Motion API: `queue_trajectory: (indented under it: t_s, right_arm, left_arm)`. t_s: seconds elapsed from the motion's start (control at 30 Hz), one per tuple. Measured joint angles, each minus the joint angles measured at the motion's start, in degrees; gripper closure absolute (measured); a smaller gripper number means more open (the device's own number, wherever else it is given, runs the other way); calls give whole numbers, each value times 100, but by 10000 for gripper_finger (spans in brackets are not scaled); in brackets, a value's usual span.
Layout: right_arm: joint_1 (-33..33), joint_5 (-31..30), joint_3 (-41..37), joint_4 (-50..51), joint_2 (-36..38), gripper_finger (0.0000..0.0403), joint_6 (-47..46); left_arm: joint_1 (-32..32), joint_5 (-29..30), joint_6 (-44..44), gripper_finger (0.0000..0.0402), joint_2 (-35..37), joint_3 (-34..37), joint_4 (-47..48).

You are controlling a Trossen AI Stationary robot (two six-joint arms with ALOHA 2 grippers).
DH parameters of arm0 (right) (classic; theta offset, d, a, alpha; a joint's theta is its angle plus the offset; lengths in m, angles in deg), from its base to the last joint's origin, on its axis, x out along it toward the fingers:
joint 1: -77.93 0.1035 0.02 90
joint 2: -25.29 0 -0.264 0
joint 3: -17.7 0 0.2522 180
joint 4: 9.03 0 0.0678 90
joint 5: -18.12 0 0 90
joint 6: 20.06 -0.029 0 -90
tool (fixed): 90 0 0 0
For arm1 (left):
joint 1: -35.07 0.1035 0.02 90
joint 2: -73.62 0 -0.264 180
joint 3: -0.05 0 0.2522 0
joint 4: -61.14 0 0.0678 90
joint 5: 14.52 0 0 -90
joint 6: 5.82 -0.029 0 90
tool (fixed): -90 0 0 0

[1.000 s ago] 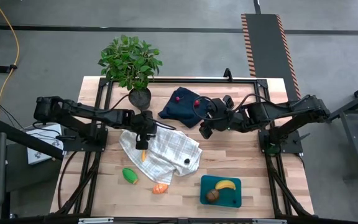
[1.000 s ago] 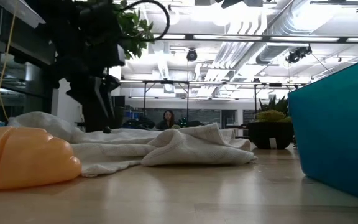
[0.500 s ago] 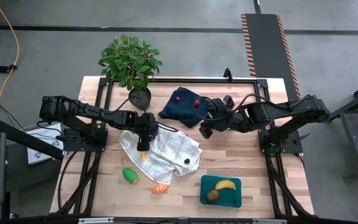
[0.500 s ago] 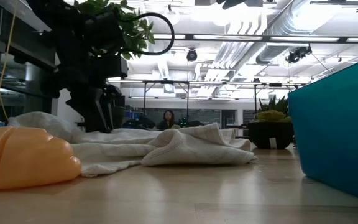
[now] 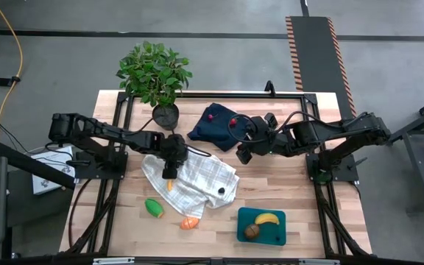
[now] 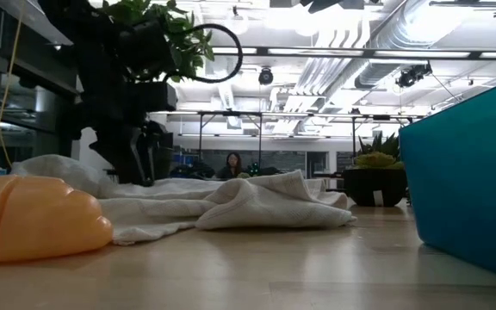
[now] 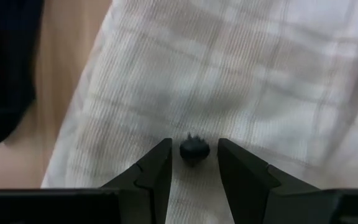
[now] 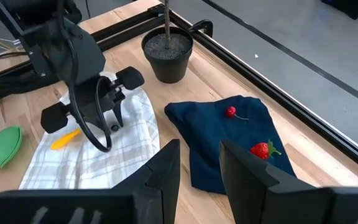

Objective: Pick and placing Produce into tupperware
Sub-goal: Put the blueberry into the bin

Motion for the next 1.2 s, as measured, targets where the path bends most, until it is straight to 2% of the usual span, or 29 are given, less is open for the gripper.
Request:
queue_trajectory:
  t_s: [0.63,1.0,1.2]
  right_arm:
    - [0,-46,0,102,0,300,0]
    - [0,-146,0,129,0,300,0]
    - [0,-144,0,129,0,300,-17]
  left_arm:
    - [0,-26,110,283,-109,-2,146]
    - [0,-41,-154,336,-109,-281,644]
    - [0,-41,-155,343,-107,-390,643]
